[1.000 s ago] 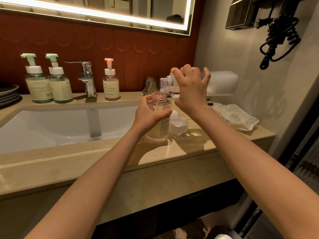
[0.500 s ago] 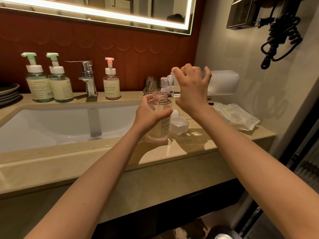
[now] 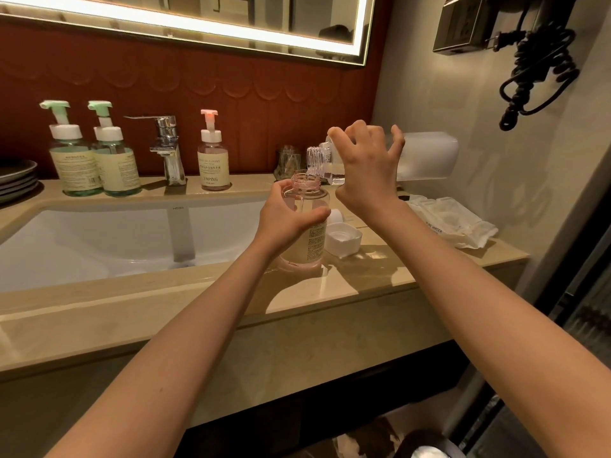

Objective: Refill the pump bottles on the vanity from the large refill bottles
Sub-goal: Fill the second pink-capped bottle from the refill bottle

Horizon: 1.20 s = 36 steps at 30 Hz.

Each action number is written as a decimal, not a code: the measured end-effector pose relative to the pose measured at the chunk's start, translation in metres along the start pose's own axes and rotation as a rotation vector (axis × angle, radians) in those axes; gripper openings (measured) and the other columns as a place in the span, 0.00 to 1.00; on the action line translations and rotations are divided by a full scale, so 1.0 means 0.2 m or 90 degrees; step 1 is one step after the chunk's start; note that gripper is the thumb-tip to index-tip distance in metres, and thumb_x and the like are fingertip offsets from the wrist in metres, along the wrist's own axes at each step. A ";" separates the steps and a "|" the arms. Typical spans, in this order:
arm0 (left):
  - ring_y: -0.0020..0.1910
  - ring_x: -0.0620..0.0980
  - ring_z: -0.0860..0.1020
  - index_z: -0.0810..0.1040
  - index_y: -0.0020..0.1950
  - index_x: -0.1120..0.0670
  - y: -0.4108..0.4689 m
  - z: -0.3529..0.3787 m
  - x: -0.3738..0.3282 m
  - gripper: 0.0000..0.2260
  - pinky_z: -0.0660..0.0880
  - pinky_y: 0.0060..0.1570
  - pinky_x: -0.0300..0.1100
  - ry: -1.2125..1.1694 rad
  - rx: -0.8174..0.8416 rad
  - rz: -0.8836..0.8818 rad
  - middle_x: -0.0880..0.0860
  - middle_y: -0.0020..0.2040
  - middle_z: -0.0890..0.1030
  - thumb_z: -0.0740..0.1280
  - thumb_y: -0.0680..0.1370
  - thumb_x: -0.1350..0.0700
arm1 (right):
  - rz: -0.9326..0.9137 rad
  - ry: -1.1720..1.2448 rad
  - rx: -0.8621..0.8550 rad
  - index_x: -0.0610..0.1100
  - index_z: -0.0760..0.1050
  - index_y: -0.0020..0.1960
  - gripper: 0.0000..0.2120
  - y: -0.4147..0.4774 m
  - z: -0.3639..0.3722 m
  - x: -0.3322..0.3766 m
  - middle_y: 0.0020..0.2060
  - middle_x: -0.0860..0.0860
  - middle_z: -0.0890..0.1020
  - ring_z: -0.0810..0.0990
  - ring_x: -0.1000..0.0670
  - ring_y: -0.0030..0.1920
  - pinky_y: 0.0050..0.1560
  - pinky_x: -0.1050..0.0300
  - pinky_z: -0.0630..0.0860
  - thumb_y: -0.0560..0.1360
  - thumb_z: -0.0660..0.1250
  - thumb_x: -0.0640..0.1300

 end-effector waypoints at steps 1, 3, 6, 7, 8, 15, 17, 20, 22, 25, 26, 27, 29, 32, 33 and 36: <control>0.64 0.50 0.69 0.62 0.71 0.54 0.00 0.00 0.00 0.36 0.67 0.54 0.39 0.003 -0.001 0.001 0.54 0.69 0.70 0.75 0.69 0.50 | 0.000 0.001 0.002 0.49 0.64 0.69 0.30 0.00 0.00 0.00 0.62 0.47 0.69 0.66 0.45 0.63 0.70 0.42 0.49 0.69 0.66 0.36; 0.63 0.49 0.69 0.62 0.71 0.54 0.00 0.00 0.00 0.35 0.67 0.54 0.38 0.007 -0.002 0.004 0.53 0.69 0.70 0.75 0.69 0.50 | 0.001 0.003 0.003 0.49 0.64 0.69 0.30 0.00 0.00 0.00 0.62 0.47 0.69 0.66 0.45 0.63 0.70 0.42 0.49 0.69 0.66 0.36; 0.62 0.49 0.69 0.62 0.71 0.54 0.01 0.00 0.01 0.36 0.68 0.54 0.39 0.010 -0.003 0.002 0.53 0.69 0.70 0.75 0.69 0.49 | 0.001 0.004 0.000 0.49 0.64 0.69 0.30 0.00 0.00 0.00 0.62 0.47 0.69 0.66 0.45 0.64 0.70 0.41 0.49 0.69 0.66 0.36; 0.62 0.49 0.69 0.62 0.71 0.54 0.01 0.00 0.01 0.36 0.68 0.54 0.39 0.011 -0.003 0.001 0.53 0.69 0.70 0.75 0.69 0.49 | 0.002 0.002 0.001 0.49 0.64 0.69 0.30 0.00 0.00 0.00 0.63 0.47 0.69 0.66 0.45 0.64 0.70 0.41 0.49 0.69 0.66 0.36; 0.63 0.50 0.69 0.62 0.71 0.54 0.01 0.00 0.01 0.36 0.68 0.54 0.39 0.011 -0.003 0.002 0.53 0.69 0.70 0.75 0.69 0.49 | 0.002 0.000 0.002 0.49 0.64 0.69 0.30 0.00 0.01 0.00 0.63 0.47 0.69 0.66 0.45 0.64 0.70 0.41 0.49 0.69 0.66 0.36; 0.63 0.50 0.69 0.62 0.71 0.54 0.01 0.00 0.01 0.36 0.67 0.54 0.39 0.011 -0.007 0.005 0.54 0.69 0.70 0.75 0.69 0.49 | 0.002 0.001 -0.002 0.49 0.64 0.69 0.30 0.01 0.01 0.00 0.63 0.47 0.69 0.66 0.45 0.64 0.70 0.41 0.49 0.69 0.67 0.36; 0.63 0.50 0.69 0.62 0.71 0.54 0.01 0.00 0.01 0.36 0.67 0.54 0.39 0.012 -0.008 0.004 0.54 0.69 0.70 0.75 0.69 0.49 | 0.000 0.003 -0.004 0.49 0.64 0.69 0.31 0.01 0.01 0.00 0.63 0.46 0.69 0.66 0.44 0.64 0.70 0.41 0.49 0.69 0.67 0.36; 0.64 0.51 0.69 0.62 0.71 0.54 0.01 0.00 0.01 0.36 0.67 0.55 0.39 0.014 -0.008 0.002 0.54 0.69 0.70 0.75 0.69 0.49 | 0.000 -0.002 -0.004 0.49 0.64 0.69 0.31 0.01 0.01 0.00 0.63 0.47 0.69 0.66 0.45 0.64 0.70 0.41 0.49 0.69 0.67 0.36; 0.64 0.51 0.69 0.62 0.71 0.54 0.01 0.01 0.01 0.36 0.67 0.55 0.39 0.014 -0.006 0.002 0.54 0.69 0.69 0.75 0.69 0.49 | -0.002 0.007 -0.015 0.48 0.65 0.69 0.30 0.01 0.01 0.00 0.62 0.46 0.70 0.67 0.44 0.64 0.70 0.40 0.49 0.68 0.67 0.36; 0.65 0.51 0.69 0.61 0.72 0.54 0.01 0.01 0.01 0.36 0.67 0.55 0.39 0.016 -0.006 0.005 0.54 0.69 0.69 0.75 0.69 0.49 | -0.002 0.004 -0.013 0.48 0.66 0.69 0.30 0.00 0.01 0.00 0.62 0.46 0.70 0.67 0.44 0.64 0.70 0.40 0.49 0.68 0.67 0.36; 0.64 0.51 0.69 0.61 0.72 0.54 0.01 0.01 0.01 0.36 0.67 0.55 0.39 0.015 -0.005 0.005 0.54 0.69 0.70 0.75 0.69 0.49 | -0.001 0.003 -0.011 0.49 0.65 0.69 0.30 0.00 0.01 0.00 0.63 0.46 0.70 0.66 0.44 0.64 0.70 0.41 0.49 0.69 0.67 0.36; 0.64 0.51 0.69 0.62 0.71 0.54 0.01 0.01 0.01 0.36 0.67 0.55 0.39 0.013 -0.004 0.005 0.54 0.69 0.70 0.75 0.69 0.49 | -0.001 0.004 -0.011 0.49 0.65 0.69 0.30 0.00 0.01 0.00 0.63 0.46 0.70 0.66 0.44 0.64 0.70 0.41 0.49 0.69 0.67 0.36; 0.61 0.48 0.69 0.62 0.71 0.54 0.02 0.00 0.01 0.36 0.67 0.54 0.39 0.013 -0.005 0.006 0.54 0.68 0.70 0.75 0.69 0.49 | -0.001 0.001 -0.007 0.49 0.65 0.69 0.30 0.00 0.00 0.00 0.63 0.46 0.69 0.66 0.44 0.64 0.70 0.41 0.49 0.69 0.67 0.36; 0.60 0.47 0.69 0.62 0.71 0.53 0.02 0.01 0.02 0.36 0.67 0.53 0.39 0.015 -0.005 0.003 0.53 0.69 0.70 0.75 0.69 0.49 | -0.004 0.001 -0.006 0.49 0.65 0.69 0.30 0.00 0.00 0.00 0.63 0.46 0.69 0.66 0.45 0.64 0.70 0.41 0.49 0.69 0.66 0.36; 0.61 0.48 0.69 0.62 0.71 0.53 0.02 0.01 0.02 0.36 0.67 0.53 0.39 0.016 -0.004 0.003 0.53 0.69 0.70 0.75 0.69 0.49 | -0.004 0.002 -0.005 0.49 0.65 0.69 0.30 0.00 0.00 0.00 0.62 0.46 0.70 0.66 0.45 0.64 0.70 0.41 0.49 0.69 0.66 0.36; 0.61 0.48 0.69 0.62 0.71 0.53 0.02 0.01 0.02 0.36 0.67 0.53 0.39 0.016 -0.004 0.005 0.54 0.69 0.70 0.75 0.69 0.48 | -0.003 0.005 -0.009 0.48 0.65 0.69 0.30 0.00 0.00 0.00 0.62 0.46 0.70 0.66 0.44 0.64 0.70 0.41 0.49 0.69 0.66 0.35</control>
Point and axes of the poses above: each hand's wrist, its own y-axis towards the middle knuckle, its own z-axis out of the palm, x = y × z, the point moved 5 cm from there along y, towards the middle knuckle
